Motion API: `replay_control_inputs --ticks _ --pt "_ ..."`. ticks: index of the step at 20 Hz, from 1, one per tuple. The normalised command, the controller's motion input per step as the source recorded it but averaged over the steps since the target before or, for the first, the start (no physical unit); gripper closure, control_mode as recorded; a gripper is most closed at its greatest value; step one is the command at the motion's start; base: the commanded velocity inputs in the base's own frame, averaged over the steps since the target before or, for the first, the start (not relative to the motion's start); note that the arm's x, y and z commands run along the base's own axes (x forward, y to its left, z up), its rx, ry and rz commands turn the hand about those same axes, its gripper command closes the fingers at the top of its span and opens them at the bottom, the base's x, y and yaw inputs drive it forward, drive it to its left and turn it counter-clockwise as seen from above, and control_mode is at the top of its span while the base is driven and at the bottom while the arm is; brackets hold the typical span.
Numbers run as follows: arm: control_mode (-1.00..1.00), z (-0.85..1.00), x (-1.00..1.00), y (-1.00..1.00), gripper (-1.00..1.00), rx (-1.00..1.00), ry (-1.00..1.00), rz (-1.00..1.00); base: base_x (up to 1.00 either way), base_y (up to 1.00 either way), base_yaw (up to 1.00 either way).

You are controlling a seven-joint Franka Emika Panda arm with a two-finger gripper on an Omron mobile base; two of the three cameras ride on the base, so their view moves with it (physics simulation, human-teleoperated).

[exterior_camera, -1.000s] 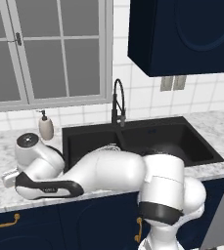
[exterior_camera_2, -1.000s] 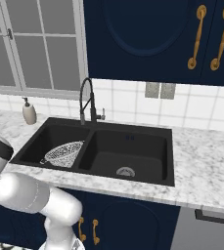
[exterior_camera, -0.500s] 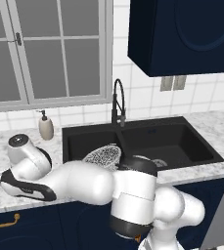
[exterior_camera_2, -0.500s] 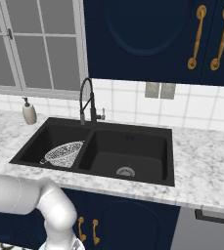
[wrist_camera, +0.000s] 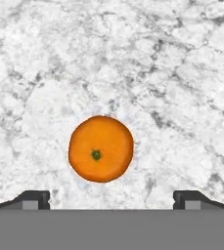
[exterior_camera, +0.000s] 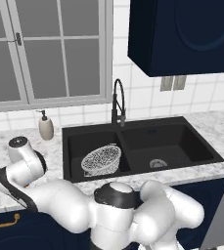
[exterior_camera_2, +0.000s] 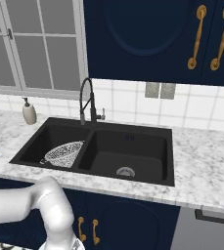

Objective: Put the colander in the sink, put the tangerine in the colander, and turn on the sink faucet and pour water over the colander.

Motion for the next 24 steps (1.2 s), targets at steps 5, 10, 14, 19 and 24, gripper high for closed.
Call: replay_control_inputs --ticks 5,10,14,19,24 --pt "-1.00 -0.28 0.26 0.16 -1.00 0.00 -0.02 0.00 0.00 0.00 0.00" --pt "-1.00 -0.28 0.30 0.27 -1.00 0.00 0.00 0.00 0.00 0.00 0.00" --pt "-1.00 -0.35 0.18 0.32 -1.00 0.00 0.00 0.00 0.00 0.00 0.00" --pt "-1.00 -0.41 0.00 0.15 1.00 -0.01 0.00 0.00 0.00 0.00 0.00" --pt "-1.00 -0.30 -0.11 0.00 1.00 0.00 0.00 -0.03 0.00 0.00 0.00"
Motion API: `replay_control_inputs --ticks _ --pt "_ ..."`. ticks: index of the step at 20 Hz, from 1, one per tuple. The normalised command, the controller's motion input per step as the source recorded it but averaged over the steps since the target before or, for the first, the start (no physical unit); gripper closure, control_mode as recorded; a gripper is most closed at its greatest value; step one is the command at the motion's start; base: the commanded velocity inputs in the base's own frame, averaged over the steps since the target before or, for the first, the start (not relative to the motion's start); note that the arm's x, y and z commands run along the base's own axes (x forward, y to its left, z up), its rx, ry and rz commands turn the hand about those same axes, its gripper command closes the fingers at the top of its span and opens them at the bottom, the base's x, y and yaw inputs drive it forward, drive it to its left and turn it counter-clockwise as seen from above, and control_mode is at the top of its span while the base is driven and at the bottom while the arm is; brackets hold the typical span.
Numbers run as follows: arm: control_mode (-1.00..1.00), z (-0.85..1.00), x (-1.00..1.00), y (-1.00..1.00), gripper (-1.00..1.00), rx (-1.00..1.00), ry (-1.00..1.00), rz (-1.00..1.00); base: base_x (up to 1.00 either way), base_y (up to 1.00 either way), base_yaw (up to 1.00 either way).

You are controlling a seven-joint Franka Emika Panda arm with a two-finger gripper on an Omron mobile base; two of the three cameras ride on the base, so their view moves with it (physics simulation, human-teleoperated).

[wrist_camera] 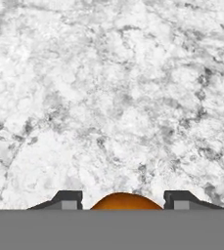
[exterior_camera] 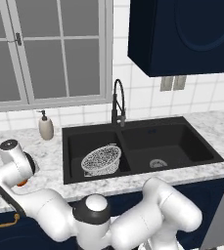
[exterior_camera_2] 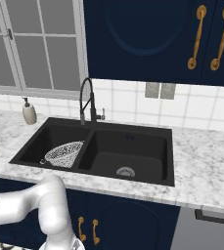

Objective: Put the colander in the sink, put the tangerine in the colander, and turn on the sink faucet and pour water over the colander.

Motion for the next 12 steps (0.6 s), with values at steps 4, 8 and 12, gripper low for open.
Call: replay_control_inputs --ticks 4,8,12 --pt "-1.00 0.17 -0.39 -0.36 1.00 0.07 -0.09 -0.20 0.00 0.00 0.00" --pt "-1.00 0.40 -0.48 -0.97 1.00 0.23 -0.16 -0.24 0.00 0.00 0.00" --pt "-1.00 0.19 -0.27 -1.00 1.00 0.21 -0.10 -0.27 0.00 0.00 0.00"
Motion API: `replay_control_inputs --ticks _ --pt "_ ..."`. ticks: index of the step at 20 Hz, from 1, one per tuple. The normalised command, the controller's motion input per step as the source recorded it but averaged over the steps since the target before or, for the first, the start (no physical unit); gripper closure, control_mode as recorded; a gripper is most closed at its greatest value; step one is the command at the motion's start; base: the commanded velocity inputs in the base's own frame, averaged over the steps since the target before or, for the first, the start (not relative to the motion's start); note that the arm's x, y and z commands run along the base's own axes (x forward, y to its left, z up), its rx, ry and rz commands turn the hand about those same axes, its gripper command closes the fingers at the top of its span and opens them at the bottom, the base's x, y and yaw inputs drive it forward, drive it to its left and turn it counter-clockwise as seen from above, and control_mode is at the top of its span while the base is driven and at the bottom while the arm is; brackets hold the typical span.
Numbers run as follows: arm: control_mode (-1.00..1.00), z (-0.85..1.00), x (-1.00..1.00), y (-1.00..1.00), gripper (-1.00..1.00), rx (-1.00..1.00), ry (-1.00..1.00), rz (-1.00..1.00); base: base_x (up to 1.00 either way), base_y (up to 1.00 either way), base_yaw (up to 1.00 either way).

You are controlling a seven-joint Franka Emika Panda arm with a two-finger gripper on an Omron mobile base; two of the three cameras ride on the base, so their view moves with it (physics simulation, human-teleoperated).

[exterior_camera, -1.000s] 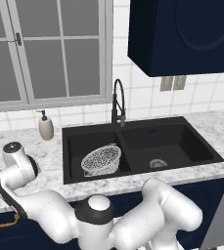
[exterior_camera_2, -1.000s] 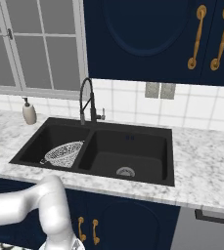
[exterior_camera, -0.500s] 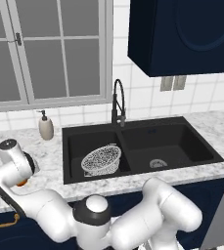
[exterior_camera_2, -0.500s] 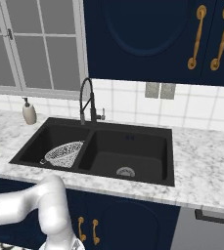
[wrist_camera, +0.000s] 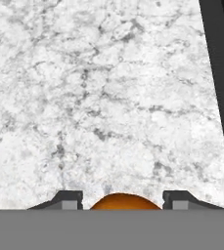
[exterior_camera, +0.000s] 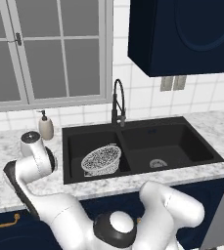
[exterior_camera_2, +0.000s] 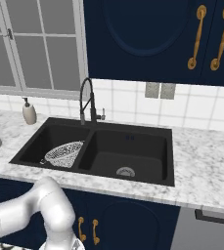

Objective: Put the colander in the sink, put the tangerine in the colander, and turn on the sink faucet and pour water over the colander.

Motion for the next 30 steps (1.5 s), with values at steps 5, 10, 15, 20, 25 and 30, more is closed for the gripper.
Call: replay_control_inputs --ticks 5,10,15,20,25,30 --pt "-1.00 0.00 0.04 -1.00 1.00 0.04 0.00 -0.35 0.00 0.00 0.00" --pt "-1.00 0.02 0.34 -1.00 1.00 0.00 0.00 -0.40 0.00 0.00 0.00" --pt "-1.00 0.19 0.44 -0.90 1.00 0.01 0.08 -0.42 0.00 0.00 0.00" --pt "-1.00 0.28 0.42 -0.74 1.00 0.01 0.27 -0.40 0.00 0.00 0.00" --pt "-1.00 0.05 0.37 -0.64 1.00 0.00 0.20 -0.37 0.00 0.00 0.00" --pt "-1.00 -0.09 0.33 -0.37 1.00 0.00 0.09 -0.35 0.00 0.00 0.00"
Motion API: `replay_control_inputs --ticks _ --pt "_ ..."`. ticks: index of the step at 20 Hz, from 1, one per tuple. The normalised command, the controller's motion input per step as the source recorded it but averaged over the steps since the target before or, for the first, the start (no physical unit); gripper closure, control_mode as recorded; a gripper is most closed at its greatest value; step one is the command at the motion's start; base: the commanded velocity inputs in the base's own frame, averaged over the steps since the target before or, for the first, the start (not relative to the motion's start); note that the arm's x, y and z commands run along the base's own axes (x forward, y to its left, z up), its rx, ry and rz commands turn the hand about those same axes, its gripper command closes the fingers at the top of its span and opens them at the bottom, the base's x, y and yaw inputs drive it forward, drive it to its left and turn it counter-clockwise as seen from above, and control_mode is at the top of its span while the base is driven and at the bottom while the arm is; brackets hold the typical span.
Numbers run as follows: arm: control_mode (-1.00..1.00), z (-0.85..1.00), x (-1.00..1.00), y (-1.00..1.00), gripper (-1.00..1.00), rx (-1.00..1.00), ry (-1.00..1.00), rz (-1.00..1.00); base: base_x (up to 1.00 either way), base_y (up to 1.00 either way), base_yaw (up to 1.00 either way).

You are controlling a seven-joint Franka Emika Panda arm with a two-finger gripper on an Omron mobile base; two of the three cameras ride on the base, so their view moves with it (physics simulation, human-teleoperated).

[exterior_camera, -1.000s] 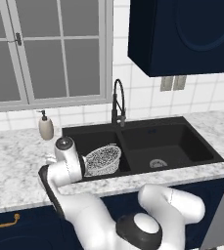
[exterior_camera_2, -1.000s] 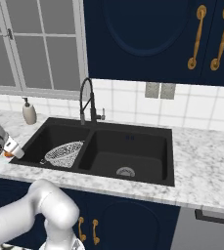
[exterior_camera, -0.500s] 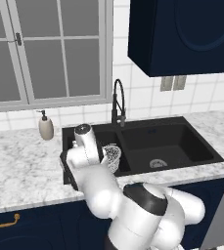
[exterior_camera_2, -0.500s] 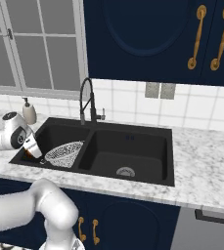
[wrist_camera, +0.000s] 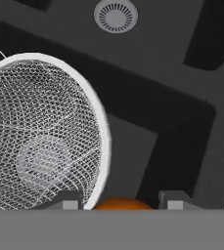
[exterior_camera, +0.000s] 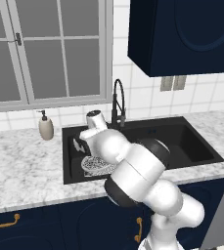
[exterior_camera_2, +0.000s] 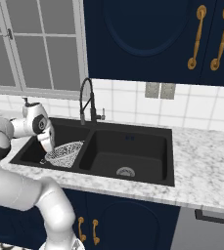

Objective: Put the colander in the sink, put the tangerine in the colander, and turn on the sink faucet and pour water over the colander.

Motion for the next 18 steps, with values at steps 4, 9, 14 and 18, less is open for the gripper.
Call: replay_control_inputs --ticks 4,9,14,18 --pt "-1.00 -0.25 0.28 -0.13 1.00 -0.04 0.05 -0.29 0.00 0.00 0.00" --pt "-1.00 -0.44 0.16 -0.03 1.00 -0.07 0.00 -0.21 0.00 0.00 0.00" --pt "-1.00 -0.47 0.01 -0.01 1.00 -0.07 -0.03 -0.13 0.00 0.00 0.00" --pt "-1.00 -0.36 0.02 0.00 1.00 -0.05 -0.03 -0.13 0.00 0.00 0.00"
